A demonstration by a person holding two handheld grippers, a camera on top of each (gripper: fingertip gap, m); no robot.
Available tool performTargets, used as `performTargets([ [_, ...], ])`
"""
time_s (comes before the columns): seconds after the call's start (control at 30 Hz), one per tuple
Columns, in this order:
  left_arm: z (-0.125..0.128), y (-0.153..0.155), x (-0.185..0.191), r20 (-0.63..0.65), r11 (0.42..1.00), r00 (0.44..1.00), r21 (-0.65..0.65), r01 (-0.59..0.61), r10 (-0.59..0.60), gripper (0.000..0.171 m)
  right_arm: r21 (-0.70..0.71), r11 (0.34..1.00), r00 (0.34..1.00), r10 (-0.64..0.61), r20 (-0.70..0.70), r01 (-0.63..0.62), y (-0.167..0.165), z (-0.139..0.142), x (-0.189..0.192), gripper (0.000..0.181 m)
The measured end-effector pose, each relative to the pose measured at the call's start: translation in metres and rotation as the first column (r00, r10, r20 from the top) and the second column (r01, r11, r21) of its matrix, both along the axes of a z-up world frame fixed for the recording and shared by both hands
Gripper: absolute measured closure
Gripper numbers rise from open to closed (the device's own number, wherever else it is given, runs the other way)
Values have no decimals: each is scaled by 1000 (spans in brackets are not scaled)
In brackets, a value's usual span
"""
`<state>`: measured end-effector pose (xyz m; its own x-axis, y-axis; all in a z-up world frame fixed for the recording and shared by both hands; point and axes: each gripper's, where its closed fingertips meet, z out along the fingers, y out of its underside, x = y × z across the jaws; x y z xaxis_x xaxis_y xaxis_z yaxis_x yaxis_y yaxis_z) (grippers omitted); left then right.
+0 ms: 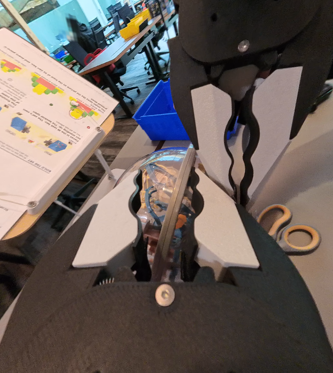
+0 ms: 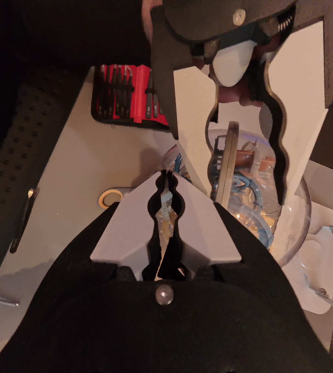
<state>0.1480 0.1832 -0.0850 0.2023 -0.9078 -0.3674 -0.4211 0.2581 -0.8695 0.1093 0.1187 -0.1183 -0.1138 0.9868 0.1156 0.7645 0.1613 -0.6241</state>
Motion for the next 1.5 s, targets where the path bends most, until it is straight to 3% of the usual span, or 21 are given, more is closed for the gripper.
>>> performTargets([
  [0.2,-6,-14,5,37,983,984,-37,177,-176,133,14,999,997,-34,-68,35,-9,0,-9,181],
  [0.4,-3,-29,9,59,904,912,-118,410,-406,137,10,999,990,-44,-137,46,-21,9,-12,181],
  [0.7,-6,-35,29,54,863,879,-170,476,-474,126,32,992,980,-113,-162,120,-26,9,0,181],
  [0.83,-9,-41,40,51,863,876,-157,481,-479,124,98,985,987,-133,-93,142,-29,-1,10,181],
  [1.07,-5,-56,47,-13,933,939,-121,339,-343,106,196,962,979,-171,-113,191,-47,-5,28,181],
  [1.27,50,-56,17,18,973,974,-55,225,-224,91,-29,975,889,-211,-406,219,-66,33,46,181],
  [1.37,42,-61,21,-118,984,977,-45,174,-178,86,-152,969,812,-245,-529,193,-71,53,46,181],
  [1.5,12,-73,30,-291,970,928,-129,204,-234,76,-275,942,733,-324,-599,192,-66,51,47,181],
])
